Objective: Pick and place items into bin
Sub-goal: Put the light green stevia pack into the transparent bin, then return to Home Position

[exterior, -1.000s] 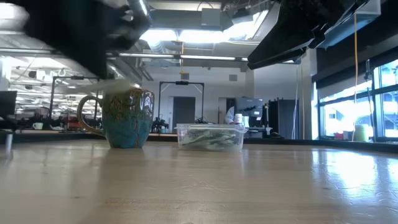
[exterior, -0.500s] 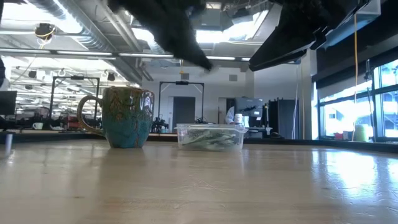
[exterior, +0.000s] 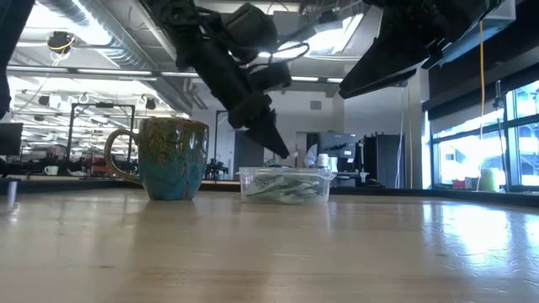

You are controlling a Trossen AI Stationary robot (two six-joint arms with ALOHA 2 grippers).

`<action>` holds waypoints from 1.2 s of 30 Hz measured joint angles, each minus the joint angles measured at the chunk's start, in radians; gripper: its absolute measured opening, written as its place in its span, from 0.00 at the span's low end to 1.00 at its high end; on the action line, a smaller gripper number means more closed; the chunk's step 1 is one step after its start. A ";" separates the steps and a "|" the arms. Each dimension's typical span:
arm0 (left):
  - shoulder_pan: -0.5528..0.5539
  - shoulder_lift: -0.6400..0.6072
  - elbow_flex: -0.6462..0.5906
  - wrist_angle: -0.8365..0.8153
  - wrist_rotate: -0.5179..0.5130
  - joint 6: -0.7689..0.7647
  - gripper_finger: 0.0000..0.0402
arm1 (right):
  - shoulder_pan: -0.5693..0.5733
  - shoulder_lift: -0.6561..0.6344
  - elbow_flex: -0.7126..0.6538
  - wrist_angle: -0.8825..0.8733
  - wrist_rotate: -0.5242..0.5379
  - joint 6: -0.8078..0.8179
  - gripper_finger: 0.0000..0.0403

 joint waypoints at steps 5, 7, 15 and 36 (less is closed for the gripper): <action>0.000 0.025 0.000 -0.007 -0.005 -0.020 0.02 | 0.000 0.000 0.000 -0.005 0.000 0.000 0.35; 0.000 0.028 0.000 -0.002 -0.006 -0.022 0.04 | 0.000 0.000 0.000 -0.008 0.000 0.000 0.35; 0.000 -0.001 0.000 -0.043 -0.009 -0.033 0.17 | 0.000 0.000 0.000 -0.013 0.001 0.005 0.35; -0.002 -0.803 -0.225 -0.117 0.049 -0.080 0.18 | -0.321 -0.256 -0.040 0.034 -0.559 -0.395 0.35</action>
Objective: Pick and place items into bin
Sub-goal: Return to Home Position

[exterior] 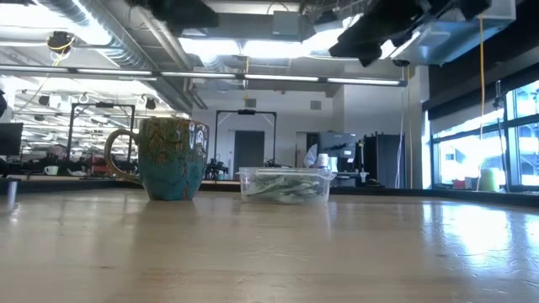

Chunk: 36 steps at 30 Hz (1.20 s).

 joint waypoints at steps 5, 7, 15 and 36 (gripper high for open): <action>0.001 -0.180 -0.175 0.091 -0.001 -0.053 0.18 | -0.082 -0.187 -0.157 0.077 -0.057 0.013 0.35; 0.001 -0.254 -0.235 0.122 -0.001 -0.068 0.18 | -0.091 -0.286 -0.236 0.107 -0.062 0.040 0.35; 0.001 -0.489 -0.439 0.249 0.012 -0.128 0.18 | -0.093 -0.616 -0.499 0.275 -0.061 0.130 0.35; 0.001 -0.871 -0.772 0.382 0.018 -0.165 0.18 | -0.094 -1.018 -0.715 0.226 -0.053 0.168 0.35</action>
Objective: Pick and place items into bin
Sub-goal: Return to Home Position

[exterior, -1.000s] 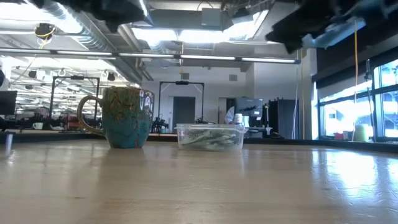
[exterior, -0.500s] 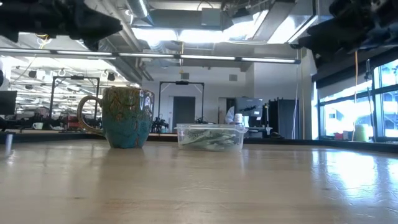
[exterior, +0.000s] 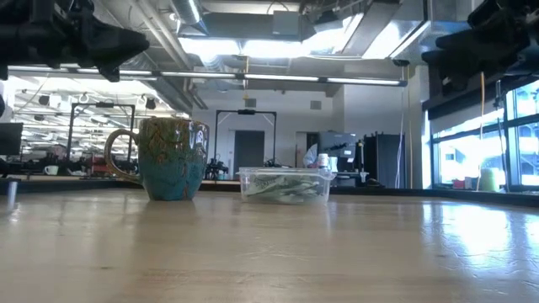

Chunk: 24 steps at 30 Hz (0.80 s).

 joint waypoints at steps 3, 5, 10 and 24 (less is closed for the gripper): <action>0.000 -0.044 -0.021 -0.021 -0.003 0.007 0.18 | 0.000 -0.050 -0.013 -0.030 0.000 0.021 0.35; 0.000 -0.070 -0.021 -0.063 -0.022 0.007 0.18 | 0.000 -0.082 -0.014 -0.066 0.000 0.022 0.35; 0.000 -0.117 -0.022 -0.147 -0.101 -0.018 0.18 | 0.000 -0.169 -0.014 -0.156 0.013 0.021 0.35; 0.000 -0.117 -0.070 -0.065 -0.106 -0.045 0.18 | -0.001 -0.229 -0.013 -0.220 0.046 -0.005 0.35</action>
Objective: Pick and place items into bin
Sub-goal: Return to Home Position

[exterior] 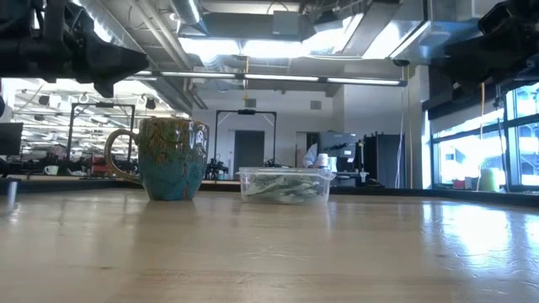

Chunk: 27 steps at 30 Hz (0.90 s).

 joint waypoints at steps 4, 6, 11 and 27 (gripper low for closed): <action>0.000 0.001 -0.008 0.013 -0.003 -0.004 0.18 | 0.000 0.000 0.000 -0.001 0.000 0.000 0.35; 0.000 0.001 -0.008 0.012 -0.001 0.000 0.18 | 0.000 0.000 0.000 -0.002 0.000 0.000 0.35; 0.000 0.001 -0.008 -0.019 -0.012 0.037 0.18 | 0.000 0.000 0.000 -0.033 0.000 0.000 0.35; 0.000 0.001 -0.008 -0.046 -0.019 0.048 0.18 | 0.000 0.000 0.001 -0.149 0.099 -0.110 0.35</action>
